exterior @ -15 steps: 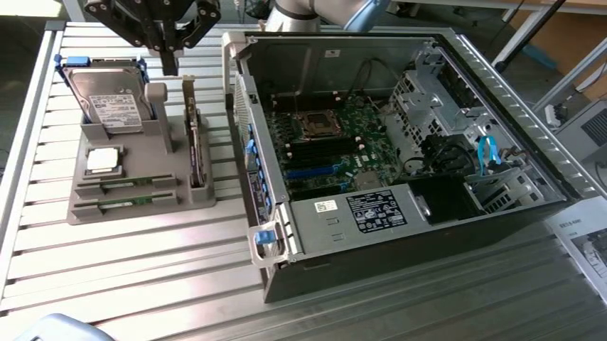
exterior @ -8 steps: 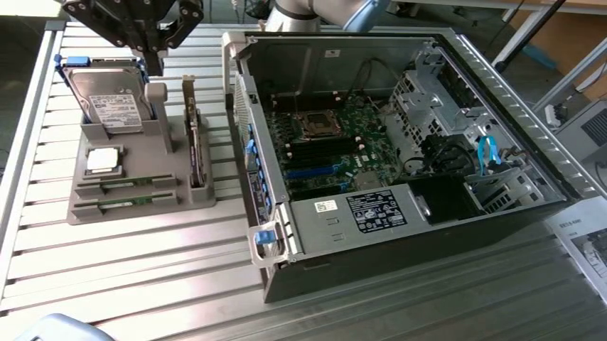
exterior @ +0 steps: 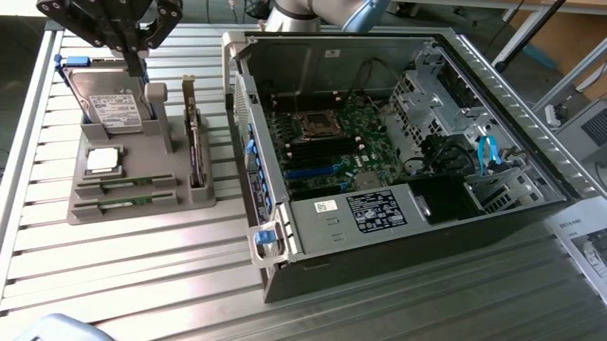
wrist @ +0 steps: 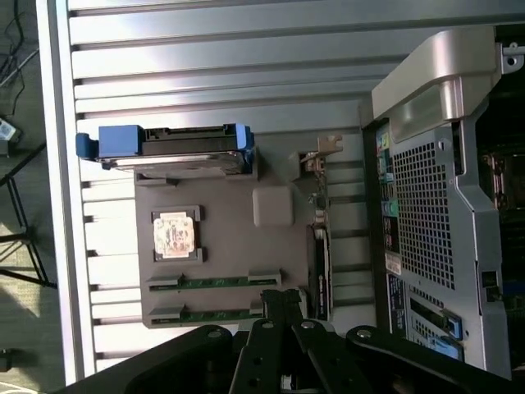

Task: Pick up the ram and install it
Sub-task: 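Reach for the ram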

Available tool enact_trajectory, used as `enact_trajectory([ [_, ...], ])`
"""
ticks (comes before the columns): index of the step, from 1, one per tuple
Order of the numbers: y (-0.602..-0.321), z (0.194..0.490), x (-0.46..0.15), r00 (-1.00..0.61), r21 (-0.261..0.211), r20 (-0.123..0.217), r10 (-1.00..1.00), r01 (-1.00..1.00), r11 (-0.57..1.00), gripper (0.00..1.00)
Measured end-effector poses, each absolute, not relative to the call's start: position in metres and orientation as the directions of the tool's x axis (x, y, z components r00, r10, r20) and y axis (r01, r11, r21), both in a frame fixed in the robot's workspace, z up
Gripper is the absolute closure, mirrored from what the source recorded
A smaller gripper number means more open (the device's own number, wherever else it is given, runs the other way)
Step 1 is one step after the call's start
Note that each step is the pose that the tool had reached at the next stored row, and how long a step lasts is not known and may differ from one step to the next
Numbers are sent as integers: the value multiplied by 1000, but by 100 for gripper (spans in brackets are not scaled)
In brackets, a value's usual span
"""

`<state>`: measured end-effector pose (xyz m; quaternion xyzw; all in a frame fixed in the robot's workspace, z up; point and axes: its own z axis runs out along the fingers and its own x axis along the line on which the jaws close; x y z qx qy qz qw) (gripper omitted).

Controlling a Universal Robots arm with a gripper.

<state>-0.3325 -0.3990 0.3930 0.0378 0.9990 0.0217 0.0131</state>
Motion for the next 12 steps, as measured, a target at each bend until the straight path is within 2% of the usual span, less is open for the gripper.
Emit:
enact_trajectory([
  [12,-399,393,-363,-997,44,-24,76,75,996,90],
])
